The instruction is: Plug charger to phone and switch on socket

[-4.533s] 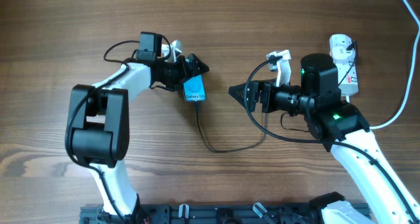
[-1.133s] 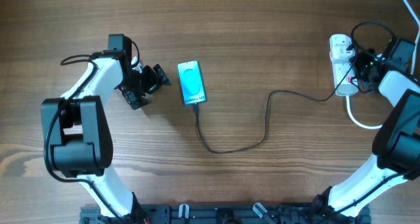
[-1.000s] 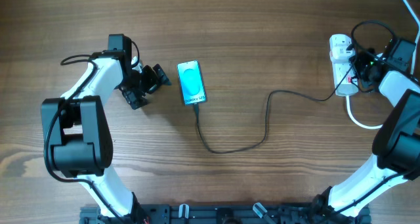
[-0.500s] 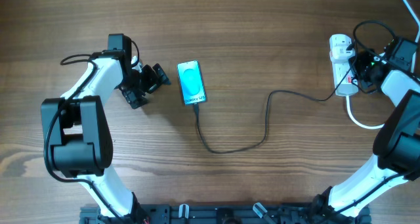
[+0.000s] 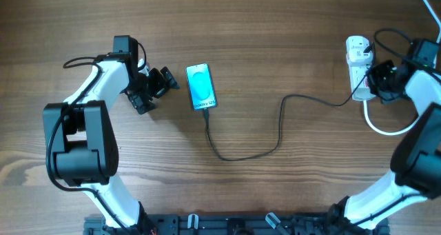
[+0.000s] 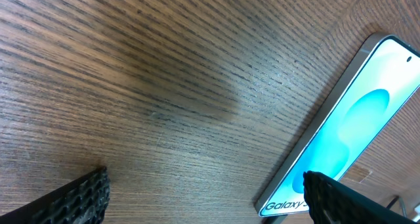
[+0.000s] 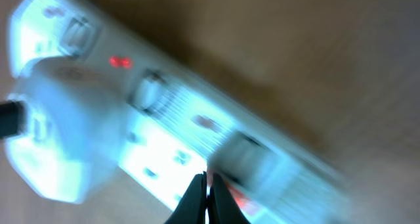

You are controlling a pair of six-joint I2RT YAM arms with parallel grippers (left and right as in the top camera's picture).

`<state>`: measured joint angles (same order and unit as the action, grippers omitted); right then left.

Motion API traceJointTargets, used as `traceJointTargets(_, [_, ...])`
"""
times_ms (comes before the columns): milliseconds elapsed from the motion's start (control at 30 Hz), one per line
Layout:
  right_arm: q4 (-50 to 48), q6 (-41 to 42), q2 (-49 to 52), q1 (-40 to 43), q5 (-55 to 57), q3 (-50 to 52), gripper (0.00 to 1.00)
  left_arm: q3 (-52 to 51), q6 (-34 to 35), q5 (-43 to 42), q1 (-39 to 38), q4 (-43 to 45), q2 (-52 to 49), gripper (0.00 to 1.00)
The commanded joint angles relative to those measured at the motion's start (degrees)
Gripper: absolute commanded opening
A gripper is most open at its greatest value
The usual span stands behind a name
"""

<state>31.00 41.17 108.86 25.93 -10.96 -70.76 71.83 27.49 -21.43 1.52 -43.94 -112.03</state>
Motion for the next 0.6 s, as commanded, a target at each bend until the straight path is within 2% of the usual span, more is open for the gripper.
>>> traceJointTargets(0, [4.1, 2.5, -11.4, 0.7, 14.0, -3.2, 0.05, -1.0, -0.1, 1.3, 0.3, -0.8, 0.7, 1.00])
traceJointTargets(167, [7.0, 0.1, -27.4, 0.3, 15.8, -4.2, 0.05, -1.0, -0.5, 1.3, 0.3, -2.9, 1.1, 1.00])
traceJointTargets(367, [7.5, -10.4, -42.0, -3.7, 2.1, -4.2, 0.04, -1.0, -3.3, 0.9, 0.3, -4.9, 6.7, 1.00])
traceJointTargets(400, [8.9, -11.5, -45.3, -6.2, -1.0, -4.2, 0.05, -1.0, -3.7, 0.9, 0.3, -5.7, 10.3, 1.00])
traceJointTargets(567, [14.1, -16.2, -51.5, -13.7, -2.6, -4.2, 0.06, -1.0, -8.2, 1.0, 0.2, -8.5, 22.7, 1.00])
